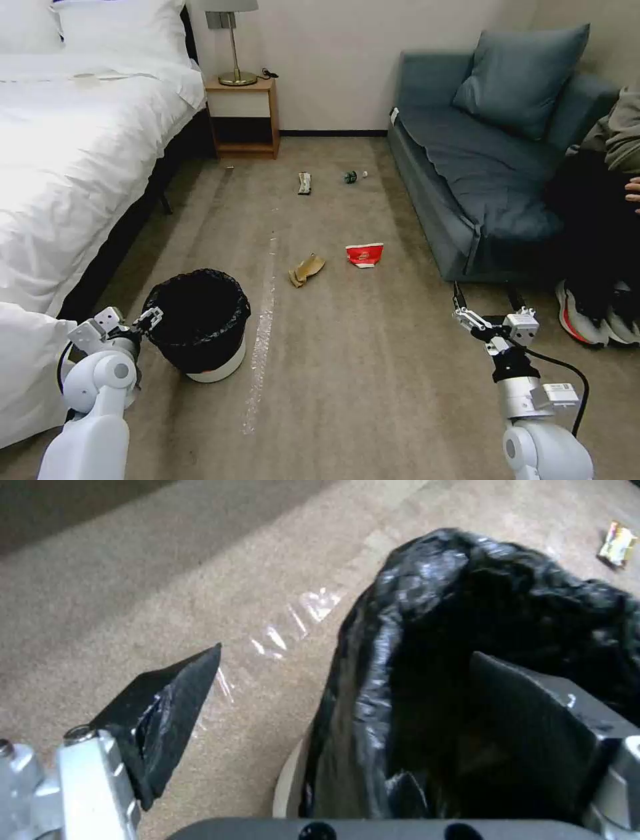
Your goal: Pick up the trash bin, then pick up the garbage on the floor and place it into the trash bin.
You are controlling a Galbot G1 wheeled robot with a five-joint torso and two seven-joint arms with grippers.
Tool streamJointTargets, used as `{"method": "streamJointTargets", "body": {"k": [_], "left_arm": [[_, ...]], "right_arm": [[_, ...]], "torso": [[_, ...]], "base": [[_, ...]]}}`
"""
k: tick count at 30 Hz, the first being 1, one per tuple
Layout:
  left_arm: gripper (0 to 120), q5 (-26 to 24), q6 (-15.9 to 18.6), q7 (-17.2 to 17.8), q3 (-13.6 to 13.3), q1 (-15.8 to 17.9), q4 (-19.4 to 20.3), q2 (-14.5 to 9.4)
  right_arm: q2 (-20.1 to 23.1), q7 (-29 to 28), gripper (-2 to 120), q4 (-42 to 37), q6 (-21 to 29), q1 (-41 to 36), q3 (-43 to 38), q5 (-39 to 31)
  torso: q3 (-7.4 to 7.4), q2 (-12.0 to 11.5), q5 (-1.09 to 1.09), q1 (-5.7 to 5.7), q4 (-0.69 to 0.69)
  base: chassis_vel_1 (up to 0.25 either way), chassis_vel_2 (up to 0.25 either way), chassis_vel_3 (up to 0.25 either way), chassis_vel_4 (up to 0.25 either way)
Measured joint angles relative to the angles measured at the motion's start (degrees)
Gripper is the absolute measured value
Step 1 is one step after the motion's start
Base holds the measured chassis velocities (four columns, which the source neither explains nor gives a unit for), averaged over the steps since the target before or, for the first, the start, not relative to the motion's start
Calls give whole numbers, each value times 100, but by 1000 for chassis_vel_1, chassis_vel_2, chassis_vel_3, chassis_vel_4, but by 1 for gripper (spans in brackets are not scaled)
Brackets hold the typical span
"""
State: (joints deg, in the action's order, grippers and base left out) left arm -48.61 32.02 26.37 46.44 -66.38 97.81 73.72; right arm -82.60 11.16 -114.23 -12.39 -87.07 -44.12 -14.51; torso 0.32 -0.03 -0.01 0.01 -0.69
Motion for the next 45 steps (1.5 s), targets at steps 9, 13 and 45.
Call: {"method": "streamJointTargets", "body": {"k": [9,13,45], "left_arm": [[79,-62,-9,-154,-21,198,-339,50],[68,-73,11,-228,-27,204,-383,48],[4,947,-171,-586,161,-591,935,175]], "right_arm": [[-22,32,100,-2,-74,-30,-2,0],[-23,41,100,6,-97,-40,-5,-5],[19,58,100,-50,-95,63,66,-99]], "torso": [[0,0,0,0,0],[0,0,0,0,0],[0,0,0,0,-1]], "base": [[0,0,0,0],[0,0,0,0],[0,0,0,0]]}}
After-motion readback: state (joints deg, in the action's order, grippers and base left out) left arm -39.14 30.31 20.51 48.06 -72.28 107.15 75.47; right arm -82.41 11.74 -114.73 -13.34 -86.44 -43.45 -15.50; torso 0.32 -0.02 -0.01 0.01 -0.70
